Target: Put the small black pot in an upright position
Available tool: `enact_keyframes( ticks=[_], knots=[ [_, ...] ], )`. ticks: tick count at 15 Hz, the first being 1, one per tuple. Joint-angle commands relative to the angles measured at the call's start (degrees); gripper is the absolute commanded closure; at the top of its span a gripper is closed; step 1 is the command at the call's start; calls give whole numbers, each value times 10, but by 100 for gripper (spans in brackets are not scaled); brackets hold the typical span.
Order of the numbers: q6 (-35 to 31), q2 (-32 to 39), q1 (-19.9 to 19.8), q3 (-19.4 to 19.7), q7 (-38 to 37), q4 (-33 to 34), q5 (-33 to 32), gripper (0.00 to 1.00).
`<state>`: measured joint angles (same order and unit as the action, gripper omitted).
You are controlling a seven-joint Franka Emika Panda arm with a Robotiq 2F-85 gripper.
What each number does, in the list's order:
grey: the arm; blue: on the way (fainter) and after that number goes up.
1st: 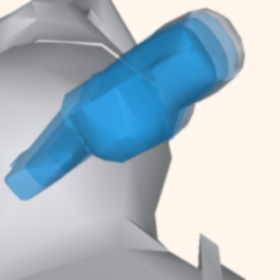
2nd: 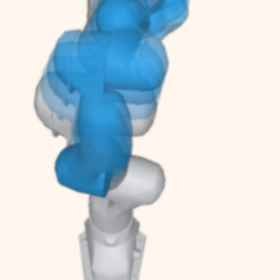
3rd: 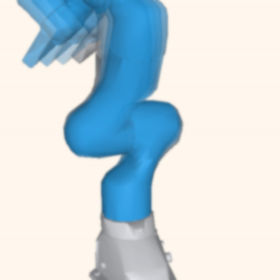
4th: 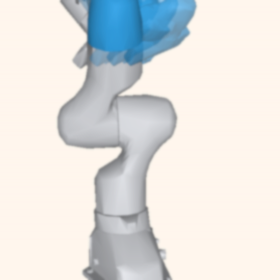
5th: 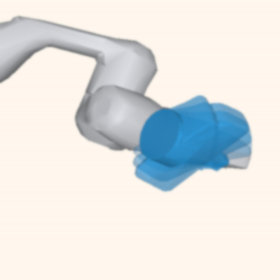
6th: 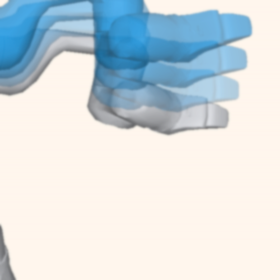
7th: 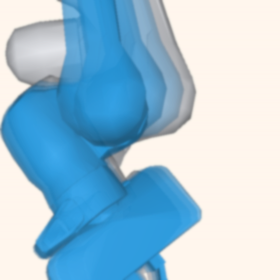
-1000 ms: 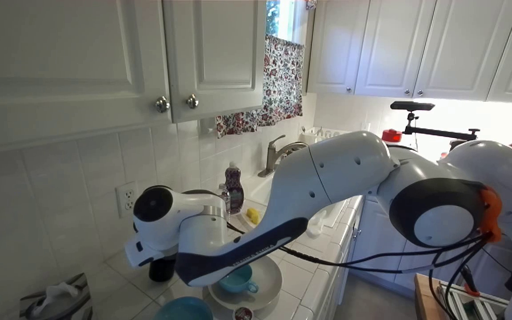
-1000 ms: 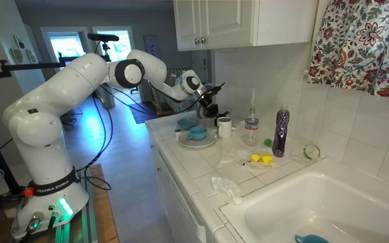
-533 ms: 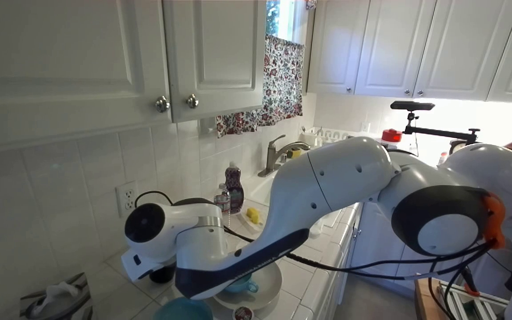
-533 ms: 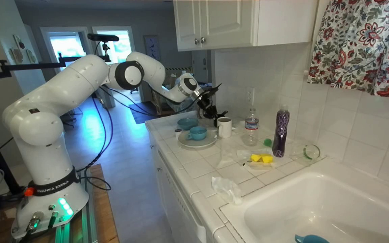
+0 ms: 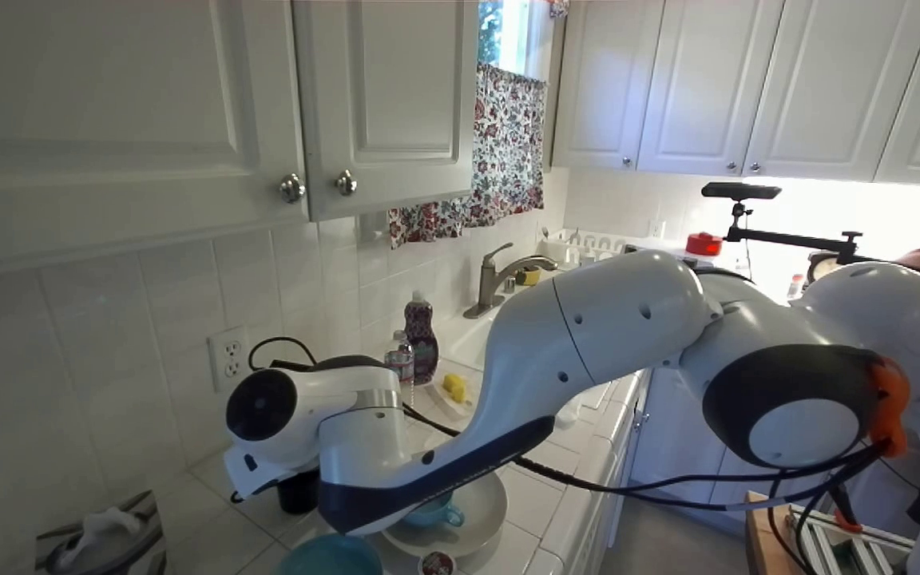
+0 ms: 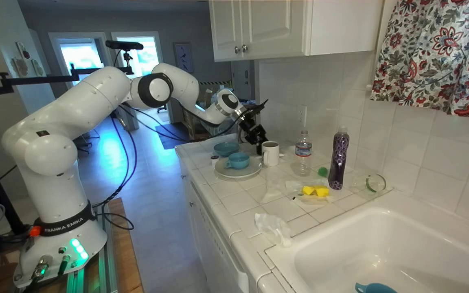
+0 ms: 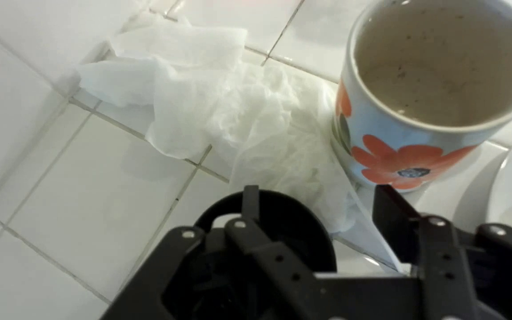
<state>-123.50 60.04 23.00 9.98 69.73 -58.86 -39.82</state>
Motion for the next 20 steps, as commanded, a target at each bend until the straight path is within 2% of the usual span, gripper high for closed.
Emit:
enact_keyframes(
  ticks=[1, 3, 7, 13, 16, 20],
  knots=[
    [-11, -8, 14, 18, -26, 1, -15, 2],
    [-25, -21, 10, 7, -32, -7, 3, 0],
    [-86, -64, -24, -41, -51, -48, 70, 0],
    [-164, -137, -82, -95, -76, -142, 163, 0],
    [-203, -177, -124, -147, -92, -199, 194, 0],
    [-256, -215, -180, -214, -90, -268, 270, 0]
  ],
)
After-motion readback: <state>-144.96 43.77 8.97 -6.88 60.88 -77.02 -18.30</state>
